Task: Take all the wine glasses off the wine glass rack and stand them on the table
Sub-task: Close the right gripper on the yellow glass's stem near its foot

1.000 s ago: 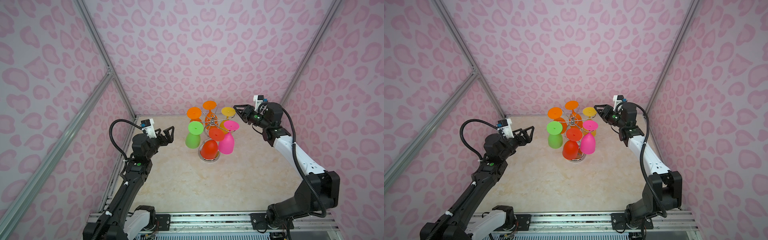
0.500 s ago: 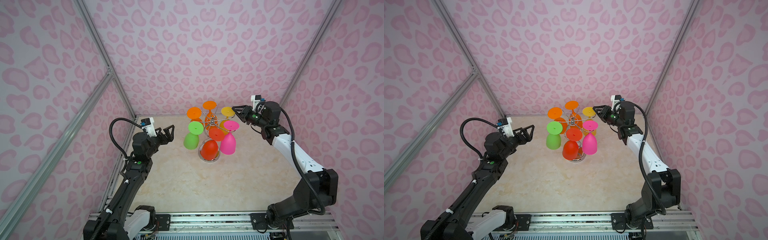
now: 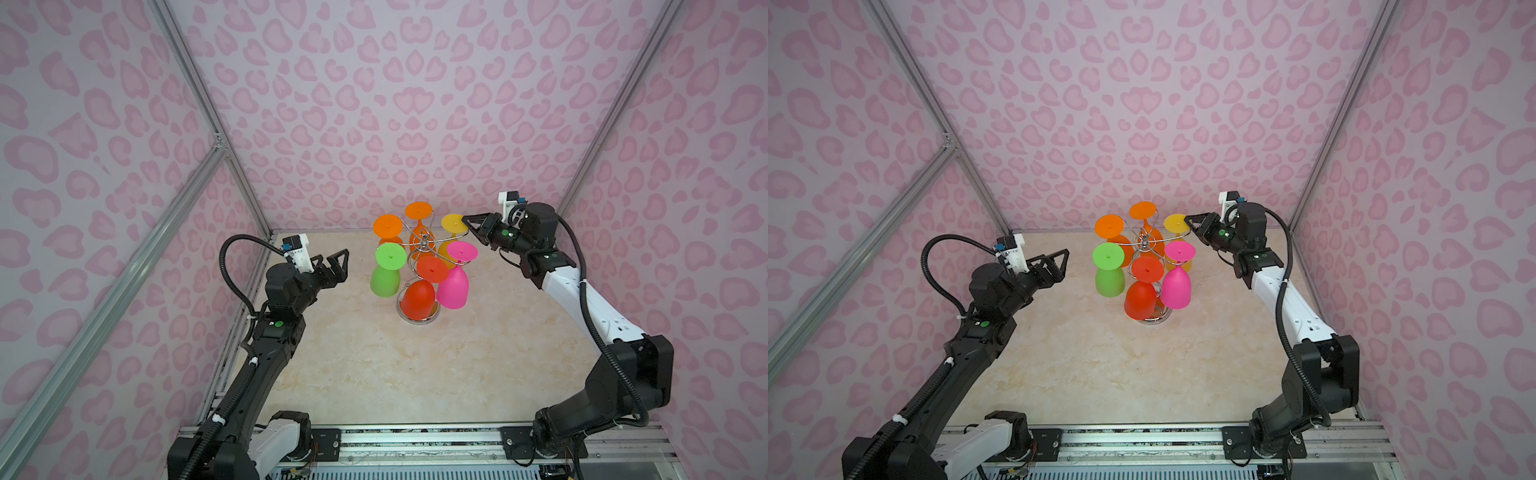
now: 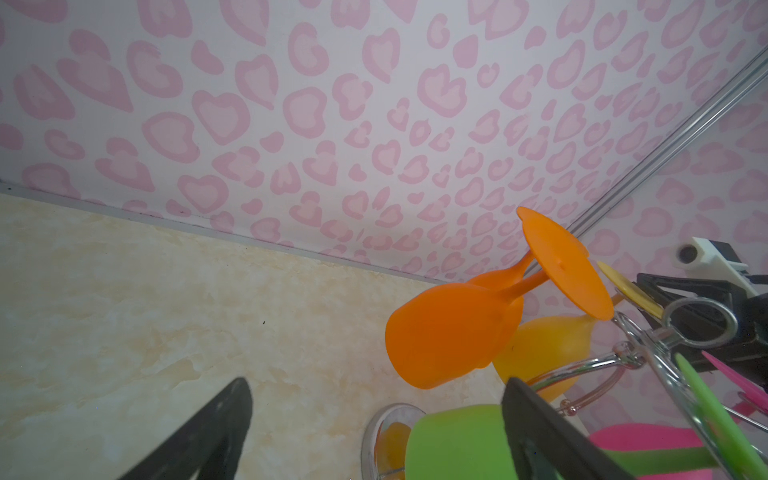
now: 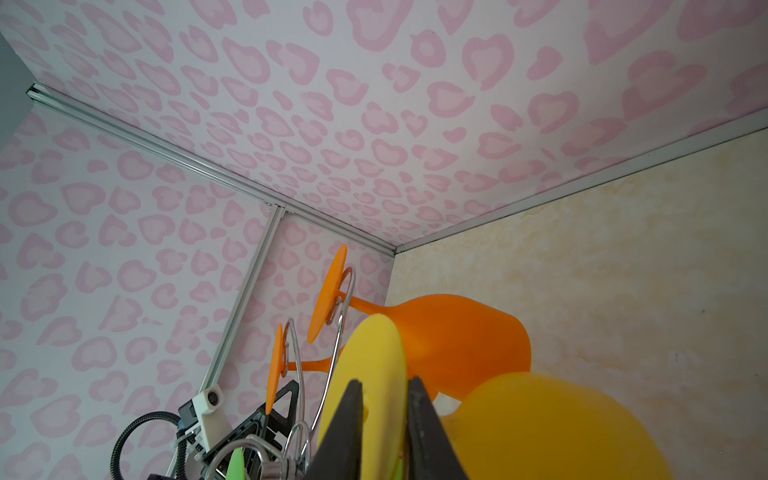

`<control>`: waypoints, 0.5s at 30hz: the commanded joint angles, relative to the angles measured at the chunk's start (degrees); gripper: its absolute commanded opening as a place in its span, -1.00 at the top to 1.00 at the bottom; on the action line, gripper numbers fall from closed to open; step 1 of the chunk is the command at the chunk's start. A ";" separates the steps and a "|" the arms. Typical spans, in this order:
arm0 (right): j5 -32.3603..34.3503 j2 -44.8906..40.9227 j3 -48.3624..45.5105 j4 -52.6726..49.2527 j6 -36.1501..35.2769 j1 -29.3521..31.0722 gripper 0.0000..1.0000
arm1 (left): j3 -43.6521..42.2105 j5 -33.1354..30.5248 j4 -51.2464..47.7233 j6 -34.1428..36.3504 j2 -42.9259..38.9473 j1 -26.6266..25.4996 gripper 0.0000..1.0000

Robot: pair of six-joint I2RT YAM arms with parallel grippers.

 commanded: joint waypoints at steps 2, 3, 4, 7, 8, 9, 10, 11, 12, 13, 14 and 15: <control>-0.52 -0.49 0.80 -0.40 -1.34 0.13 0.55 | 0.38 -0.06 2.48 0.15 0.20 -0.05 -0.91; -0.42 -0.67 0.87 -0.46 -1.44 0.10 0.56 | 0.38 -0.06 2.42 0.06 0.20 -0.07 -0.92; -0.36 -0.65 0.89 -0.59 -1.44 0.13 0.55 | 0.38 -0.06 2.46 0.06 0.20 -0.03 -0.92; -0.42 -0.66 1.07 -0.68 -1.45 0.06 0.55 | 0.29 -0.14 2.48 0.06 0.20 -0.09 -0.91; -0.42 -0.77 1.11 -0.69 -1.44 0.12 0.56 | 0.29 -0.15 2.40 0.06 0.19 -0.09 -0.91; -0.42 -0.74 1.07 -0.70 -1.44 0.06 0.56 | 0.21 -0.14 2.39 0.06 0.20 -0.09 -0.91; -0.51 -0.76 1.05 -0.76 -1.49 0.10 0.56 | 0.21 -0.15 2.40 0.06 0.13 -0.07 -0.91; -0.60 -0.70 1.00 -0.76 -1.53 0.12 0.56 | 0.20 -0.14 2.39 0.06 0.11 -0.09 -0.91; -0.69 -0.63 0.98 -0.84 -1.44 0.11 0.57 | 0.12 -0.19 2.39 0.06 0.11 -0.09 -0.91; -0.77 -0.59 0.95 -0.91 -1.47 0.12 0.57 | 0.12 -0.15 2.39 0.14 0.11 -0.03 -0.91; -0.77 -0.47 0.92 -1.03 -1.45 0.13 0.57 | 0.12 -0.23 2.39 0.14 0.09 -0.09 -0.91; -0.85 -0.39 0.94 -1.13 -1.44 0.08 0.58 | 0.07 -0.22 2.39 0.15 0.11 -0.09 -0.91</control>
